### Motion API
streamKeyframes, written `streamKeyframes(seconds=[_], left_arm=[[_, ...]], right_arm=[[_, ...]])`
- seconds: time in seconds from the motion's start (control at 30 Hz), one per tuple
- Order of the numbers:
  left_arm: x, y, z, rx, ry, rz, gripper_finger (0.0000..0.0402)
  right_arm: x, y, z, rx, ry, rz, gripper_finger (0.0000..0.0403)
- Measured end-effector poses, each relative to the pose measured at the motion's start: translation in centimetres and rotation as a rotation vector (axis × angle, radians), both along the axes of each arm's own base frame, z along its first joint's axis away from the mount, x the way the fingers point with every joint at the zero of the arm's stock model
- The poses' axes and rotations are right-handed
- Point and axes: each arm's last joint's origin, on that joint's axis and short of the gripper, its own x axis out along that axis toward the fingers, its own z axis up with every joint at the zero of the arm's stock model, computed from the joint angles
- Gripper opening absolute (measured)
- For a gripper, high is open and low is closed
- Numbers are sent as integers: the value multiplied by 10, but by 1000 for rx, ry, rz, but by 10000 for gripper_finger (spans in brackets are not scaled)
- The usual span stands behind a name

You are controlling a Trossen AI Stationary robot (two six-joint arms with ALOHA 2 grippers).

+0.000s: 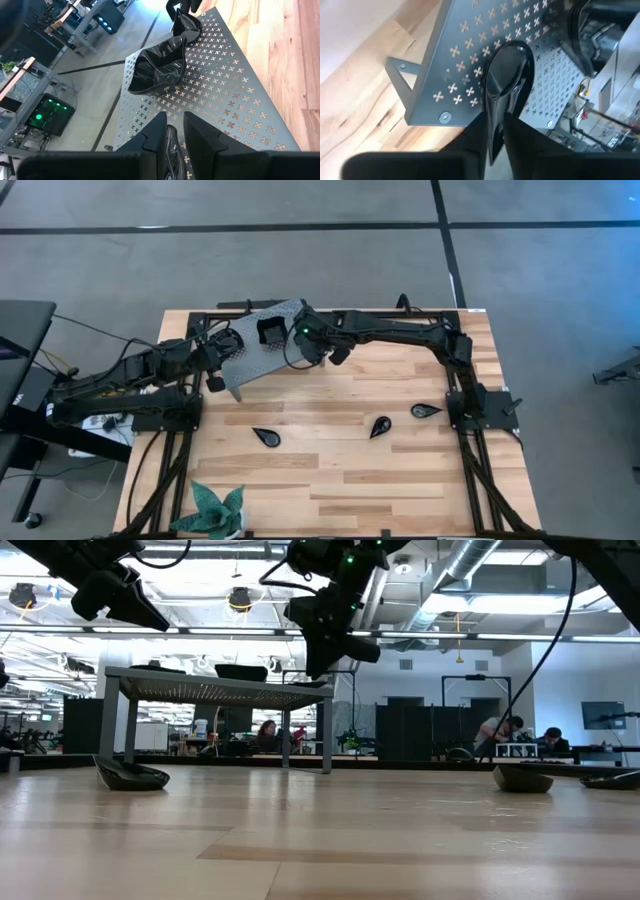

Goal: Pick & Place Mini shaped plates
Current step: Stack the black drop-shaped plate on top of the black drop-shaped plate on the shelf

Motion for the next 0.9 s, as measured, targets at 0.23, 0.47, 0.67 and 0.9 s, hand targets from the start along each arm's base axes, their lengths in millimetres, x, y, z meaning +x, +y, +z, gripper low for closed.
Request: streamKeyframes(seconds=[0.23,0.47,0.67,0.9], left_arm=[[0,0,0,0,0,0,66],[0,0,0,0,1,0,66],[1,-4,0,-12,-9,-30,66],[3,-9,0,-10,-13,-89,66]], right_arm=[[3,10,4,-7,-30,11,89],[15,69,14,59,-144,-11,92],[12,136,10,131,-106,47,92],[10,187,-9,215,-77,209,92]])
